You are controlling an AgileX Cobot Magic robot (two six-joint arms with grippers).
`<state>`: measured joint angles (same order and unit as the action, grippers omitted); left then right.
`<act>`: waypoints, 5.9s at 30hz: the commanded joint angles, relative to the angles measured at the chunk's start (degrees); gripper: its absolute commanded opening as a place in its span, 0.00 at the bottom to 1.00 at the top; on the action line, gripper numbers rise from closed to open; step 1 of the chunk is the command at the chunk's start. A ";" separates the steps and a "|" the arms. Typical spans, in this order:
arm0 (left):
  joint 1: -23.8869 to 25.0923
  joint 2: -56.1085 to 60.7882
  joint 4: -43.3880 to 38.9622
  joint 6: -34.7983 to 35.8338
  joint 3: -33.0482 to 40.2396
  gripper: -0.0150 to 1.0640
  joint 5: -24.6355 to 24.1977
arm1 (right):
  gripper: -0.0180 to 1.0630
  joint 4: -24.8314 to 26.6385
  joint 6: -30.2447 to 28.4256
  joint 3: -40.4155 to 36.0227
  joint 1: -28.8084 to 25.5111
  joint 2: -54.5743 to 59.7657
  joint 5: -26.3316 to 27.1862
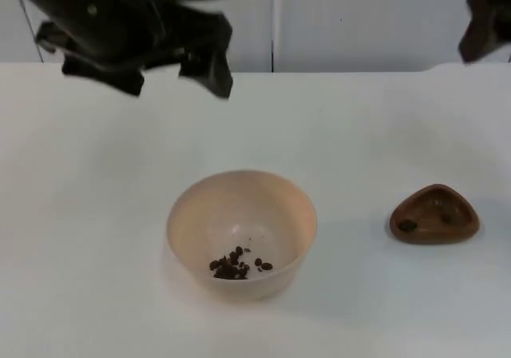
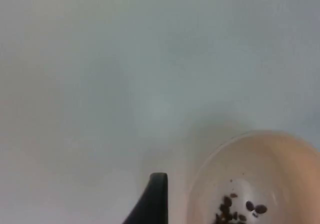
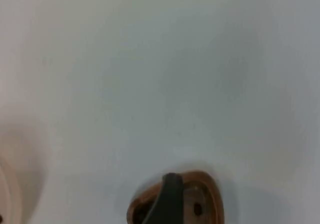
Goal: Pick up the bowl with the left hand and pour the coffee beans from the cup into the bowl with the right hand.
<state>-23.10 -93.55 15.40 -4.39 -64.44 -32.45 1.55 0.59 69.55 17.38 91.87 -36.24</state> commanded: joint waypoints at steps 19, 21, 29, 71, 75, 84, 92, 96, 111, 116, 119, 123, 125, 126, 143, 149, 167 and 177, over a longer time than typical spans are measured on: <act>-0.16 14.28 0.35 -2.85 0.13 0.82 -2.88 | 0.69 0.67 -1.54 -4.80 0.00 -19.01 -5.38; -0.16 15.30 0.35 -2.85 0.13 0.82 -3.15 | 0.69 0.67 -1.54 -6.18 0.00 -20.00 -4.82; -0.16 20.79 0.35 -3.91 0.13 0.82 -6.27 | 0.69 0.67 -1.67 -15.87 0.00 -29.51 -3.12; -0.16 72.44 0.77 -7.37 25.15 0.82 -10.15 | 0.69 3.22 -5.58 -29.30 0.00 -78.20 -15.70; -0.16 76.54 -1.59 -7.27 25.15 0.82 -14.91 | 0.69 3.22 -5.79 -29.30 0.00 -81.83 -17.26; -0.16 84.03 -3.19 -6.66 25.88 0.82 -24.04 | 0.69 3.22 -6.58 -29.30 0.00 -90.94 -21.05; -0.16 88.33 -5.88 -2.73 30.47 0.82 -24.42 | 0.69 4.28 -7.30 -32.46 0.00 -91.87 -23.09; -0.16 90.37 -6.63 -2.23 31.02 0.82 -25.78 | 0.69 5.85 -7.73 -33.07 0.00 -91.87 -23.79; -0.16 93.55 -13.35 4.39 32.51 0.82 -27.21 | 0.69 6.35 -9.44 -33.22 0.00 -91.87 -25.58; -0.16 93.55 -15.40 4.73 36.13 0.82 -29.14 | 0.69 6.63 -9.44 -36.07 0.00 -91.87 -25.61; -0.16 93.55 -15.40 4.73 36.13 0.82 -29.14 | 0.69 6.51 -9.44 -37.83 0.00 -91.87 -25.61; -0.16 93.55 -15.40 4.73 36.13 0.82 -29.14 | 0.69 6.76 -9.44 -39.61 0.00 -91.87 -25.55; -0.16 93.55 -15.40 4.73 36.13 0.82 -29.14 | 0.69 6.62 -9.44 -39.91 0.00 -91.87 -25.94; -0.16 93.55 -15.40 4.73 36.13 0.82 -29.14 | 0.69 6.62 -9.44 -39.91 0.00 -91.87 -25.94; -0.16 93.55 -15.40 4.73 36.13 0.82 -29.14 | 0.69 3.47 -4.23 -39.96 0.00 -91.87 -25.70; -0.16 93.55 -15.40 4.73 36.13 0.82 -29.14 | 0.69 2.22 -2.97 -40.04 0.00 -91.87 -25.70; -0.16 93.55 -15.40 4.73 36.16 0.99 -29.12 | 0.92 1.42 -3.00 -40.04 0.00 -91.87 -25.70; -0.16 93.55 -15.40 4.73 36.16 0.99 -29.12 | 0.99 1.31 -3.00 -40.04 0.00 -91.87 -25.70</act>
<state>-23.10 -0.18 0.00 0.00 -28.58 -61.66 3.31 -2.46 29.94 17.48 0.18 -62.18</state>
